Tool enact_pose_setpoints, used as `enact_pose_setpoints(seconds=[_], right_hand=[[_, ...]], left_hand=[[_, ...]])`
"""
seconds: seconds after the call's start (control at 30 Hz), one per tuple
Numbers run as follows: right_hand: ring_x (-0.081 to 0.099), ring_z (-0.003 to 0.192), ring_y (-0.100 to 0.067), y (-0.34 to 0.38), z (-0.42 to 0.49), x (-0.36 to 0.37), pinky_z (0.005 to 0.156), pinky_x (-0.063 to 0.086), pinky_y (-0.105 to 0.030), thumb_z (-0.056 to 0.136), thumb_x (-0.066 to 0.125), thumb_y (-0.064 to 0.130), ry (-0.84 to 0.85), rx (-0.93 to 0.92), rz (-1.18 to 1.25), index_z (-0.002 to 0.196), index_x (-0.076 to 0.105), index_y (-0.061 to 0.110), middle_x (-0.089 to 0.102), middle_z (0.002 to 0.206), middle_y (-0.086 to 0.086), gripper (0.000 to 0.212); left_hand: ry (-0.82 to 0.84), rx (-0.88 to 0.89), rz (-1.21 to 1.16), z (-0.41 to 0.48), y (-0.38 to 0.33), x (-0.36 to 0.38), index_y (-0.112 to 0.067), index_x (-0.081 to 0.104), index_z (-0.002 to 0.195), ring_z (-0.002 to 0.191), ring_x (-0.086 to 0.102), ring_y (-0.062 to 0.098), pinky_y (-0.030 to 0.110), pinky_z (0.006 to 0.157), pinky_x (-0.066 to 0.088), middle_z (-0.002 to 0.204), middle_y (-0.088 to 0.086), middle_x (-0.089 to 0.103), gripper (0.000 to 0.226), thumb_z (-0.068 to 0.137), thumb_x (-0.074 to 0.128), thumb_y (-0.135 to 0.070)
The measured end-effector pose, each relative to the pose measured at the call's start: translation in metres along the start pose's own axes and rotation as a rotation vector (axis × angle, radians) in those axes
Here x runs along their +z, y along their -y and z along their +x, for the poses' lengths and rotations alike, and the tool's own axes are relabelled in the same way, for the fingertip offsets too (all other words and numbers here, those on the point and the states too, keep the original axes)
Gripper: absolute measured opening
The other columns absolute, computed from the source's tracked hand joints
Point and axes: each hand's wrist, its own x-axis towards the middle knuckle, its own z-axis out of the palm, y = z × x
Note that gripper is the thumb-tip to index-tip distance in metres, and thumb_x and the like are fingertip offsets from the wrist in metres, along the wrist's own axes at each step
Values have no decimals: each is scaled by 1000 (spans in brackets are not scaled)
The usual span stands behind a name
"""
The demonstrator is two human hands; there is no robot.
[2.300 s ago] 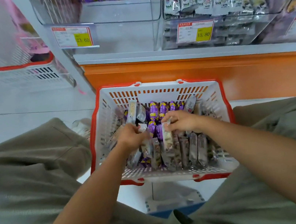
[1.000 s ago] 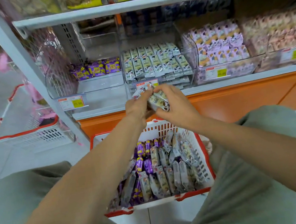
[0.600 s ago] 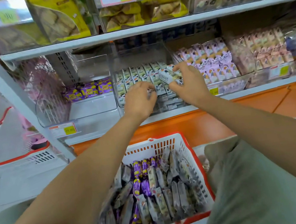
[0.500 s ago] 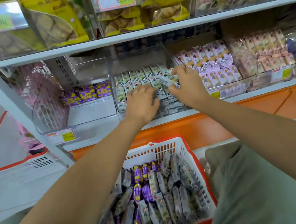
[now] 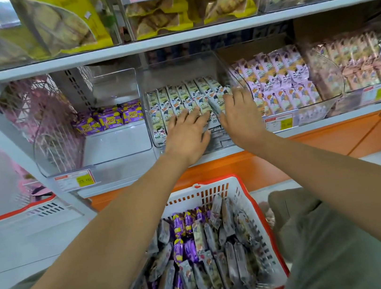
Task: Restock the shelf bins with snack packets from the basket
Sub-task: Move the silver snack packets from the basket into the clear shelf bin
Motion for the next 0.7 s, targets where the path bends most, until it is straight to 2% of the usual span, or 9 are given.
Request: enact_pose_setpoints(seconds=[0.07,0.23,0.43,0.53,0.6,0.63,0.7], right_hand=[[40,131,-39,1,-1,3,112,28,-48,99,45,28,14,-7,4,130,47,-5,47,135,-28,45],[25,142,-35,-1,-2,11,118,-4,-50,104,29,27,34,-71,108,142,36,1,36,147,-21,47],[15,148,-30,-13,-5,20,112,-22,-40,94,0,43,71,-132,125,152,24,5,26,157,-17,73],[10,149,-27,-18,-6,18,113,-22,-39,86,-6,47,104,-159,176,153,20,7,21,159,-15,83],[15,148,-26,-20,-8,15,117,-16,-42,88,3,46,76,-148,247,151,26,6,26,157,-14,78],[20,146,-26,-20,-10,13,120,-10,-45,90,11,44,38,-144,287,149,32,6,32,154,-14,73],[38,136,-27,-19,-17,7,120,13,-48,92,27,39,-96,-165,359,139,46,6,48,141,-13,60]], left_hand=[[-9,2,4,-1,0,1,-26,27,152,148,14,27,46,120,7,161,2,20,52,102,35,-37],[-3,4,-4,-3,0,0,-25,27,151,148,13,25,44,120,6,161,2,20,52,102,36,-37],[2,12,5,-3,-1,0,-25,26,152,149,11,25,46,121,5,161,2,18,52,102,35,-37],[18,13,24,-3,-3,0,-25,23,153,149,9,25,45,121,4,162,3,15,53,103,34,-38],[-1,23,22,-6,-3,-1,-23,26,152,149,12,26,45,121,5,161,5,19,53,102,36,-36],[-39,34,7,-9,-2,-1,-22,30,151,147,17,26,45,120,8,159,6,24,52,101,39,-34],[-173,70,-39,-19,-1,-1,-17,46,142,137,36,29,45,115,23,145,9,44,46,97,47,-26]])
